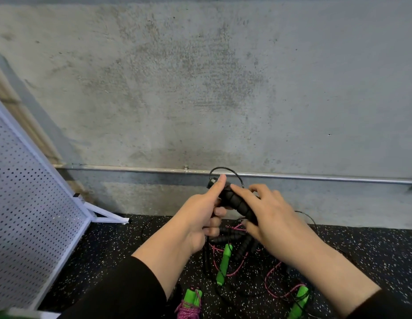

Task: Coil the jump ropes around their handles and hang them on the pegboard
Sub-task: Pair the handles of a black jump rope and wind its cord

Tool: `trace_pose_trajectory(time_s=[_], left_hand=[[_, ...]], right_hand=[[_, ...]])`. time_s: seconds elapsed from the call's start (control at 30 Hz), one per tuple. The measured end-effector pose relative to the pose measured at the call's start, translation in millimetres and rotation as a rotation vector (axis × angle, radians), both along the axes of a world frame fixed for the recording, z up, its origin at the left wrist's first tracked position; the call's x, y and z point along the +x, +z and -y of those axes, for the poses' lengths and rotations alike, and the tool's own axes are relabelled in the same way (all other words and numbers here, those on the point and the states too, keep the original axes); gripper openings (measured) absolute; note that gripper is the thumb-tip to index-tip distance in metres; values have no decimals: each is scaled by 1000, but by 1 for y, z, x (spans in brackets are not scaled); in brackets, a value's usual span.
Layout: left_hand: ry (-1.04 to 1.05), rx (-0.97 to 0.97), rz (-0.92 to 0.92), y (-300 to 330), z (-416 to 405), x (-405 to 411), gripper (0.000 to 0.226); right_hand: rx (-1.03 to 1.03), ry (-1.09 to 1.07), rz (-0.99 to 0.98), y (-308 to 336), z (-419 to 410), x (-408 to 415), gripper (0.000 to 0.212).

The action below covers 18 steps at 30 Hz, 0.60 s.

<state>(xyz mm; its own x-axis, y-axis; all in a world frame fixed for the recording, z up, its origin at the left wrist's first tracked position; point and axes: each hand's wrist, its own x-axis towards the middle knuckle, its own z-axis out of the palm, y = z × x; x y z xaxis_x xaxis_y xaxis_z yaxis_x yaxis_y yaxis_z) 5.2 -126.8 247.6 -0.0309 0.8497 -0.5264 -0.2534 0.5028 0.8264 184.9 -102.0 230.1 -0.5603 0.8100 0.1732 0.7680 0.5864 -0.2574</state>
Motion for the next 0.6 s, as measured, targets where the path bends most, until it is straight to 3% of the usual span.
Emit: trace_pose_trajectory(time_s=[0.13, 0.27, 0.37, 0.47, 0.6], left_hand=[[30, 54, 18, -5, -3, -4, 38], [-27, 158, 62, -2, -3, -3, 30], [-89, 215, 120, 0, -3, -1, 29], [-141, 222, 154, 0, -1, 1, 29], [-120, 202, 187, -1, -2, 0, 30]], right_hand=[[-65, 8, -79, 3, 2, -4, 71], [-389, -210, -629, 13, -6, -2, 55], [-743, -286, -859, 20, -9, 4, 41], [-1044, -160, -951, 26, -3, 9, 46], [-1013, -91, -984, 28, -2, 9, 70]])
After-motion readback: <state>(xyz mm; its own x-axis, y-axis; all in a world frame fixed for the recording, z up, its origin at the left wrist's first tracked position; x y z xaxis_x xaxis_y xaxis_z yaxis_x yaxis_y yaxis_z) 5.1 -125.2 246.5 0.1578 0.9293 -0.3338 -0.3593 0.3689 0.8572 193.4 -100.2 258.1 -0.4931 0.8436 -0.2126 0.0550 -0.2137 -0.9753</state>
